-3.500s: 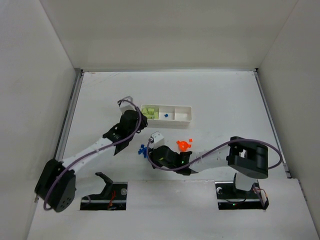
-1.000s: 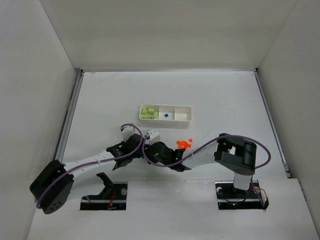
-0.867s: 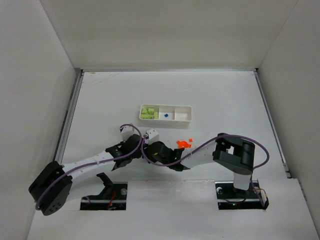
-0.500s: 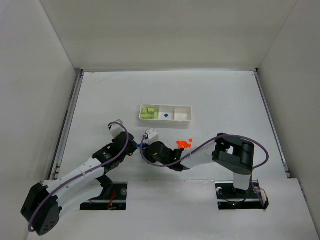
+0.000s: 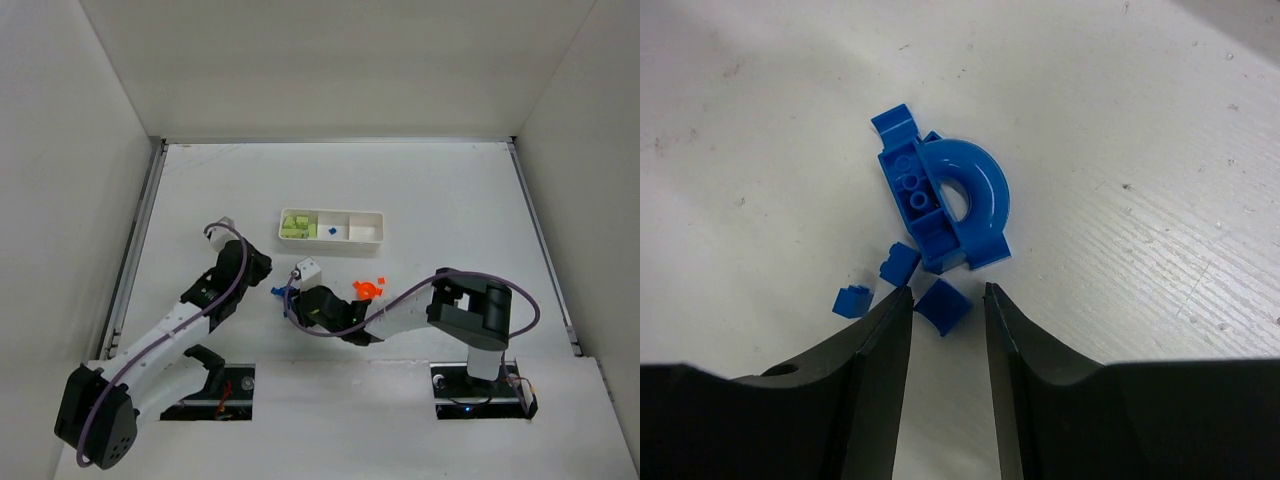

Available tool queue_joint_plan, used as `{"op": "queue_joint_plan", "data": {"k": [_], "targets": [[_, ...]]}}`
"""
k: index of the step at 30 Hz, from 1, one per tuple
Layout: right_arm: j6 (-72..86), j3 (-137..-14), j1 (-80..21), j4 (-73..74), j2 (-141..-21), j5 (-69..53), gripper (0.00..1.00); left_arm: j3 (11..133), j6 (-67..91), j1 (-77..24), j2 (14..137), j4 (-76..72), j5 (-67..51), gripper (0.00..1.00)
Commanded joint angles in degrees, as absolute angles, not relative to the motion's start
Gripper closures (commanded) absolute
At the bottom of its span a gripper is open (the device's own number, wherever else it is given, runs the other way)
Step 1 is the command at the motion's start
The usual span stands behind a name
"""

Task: Sort the legos into containers by color

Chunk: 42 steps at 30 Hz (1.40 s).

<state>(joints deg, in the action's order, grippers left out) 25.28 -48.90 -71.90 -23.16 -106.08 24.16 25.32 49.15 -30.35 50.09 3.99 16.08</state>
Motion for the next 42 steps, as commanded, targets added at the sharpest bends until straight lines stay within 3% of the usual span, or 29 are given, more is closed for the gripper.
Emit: {"op": "queue_joint_plan", "data": {"k": [1,7,28,38,42], "targets": [[25.3,-48.2,-73.0,-21.7,-107.6,24.3,0.62,29.5,48.8,-29.1,51.9,-2.5,14.2,0.93],[26.0,-46.6,-73.3,-21.8,-105.1,26.4,0.7,34.6,47.7,-30.1,58.6,-6.7,13.4,0.93],[32.6,-31.6,-68.4,-22.8,-80.7,27.2,0.71,51.9,42.0,-38.4,88.4,-15.6,14.2,0.91],[30.3,-32.6,-58.1,-21.5,-71.7,23.7,0.72,55.7,41.0,-38.7,92.2,-15.7,15.4,0.69],[28.5,-35.8,-52.6,-22.0,-73.1,21.0,0.73,54.0,40.9,-38.6,89.4,-15.8,15.5,0.68]]}}
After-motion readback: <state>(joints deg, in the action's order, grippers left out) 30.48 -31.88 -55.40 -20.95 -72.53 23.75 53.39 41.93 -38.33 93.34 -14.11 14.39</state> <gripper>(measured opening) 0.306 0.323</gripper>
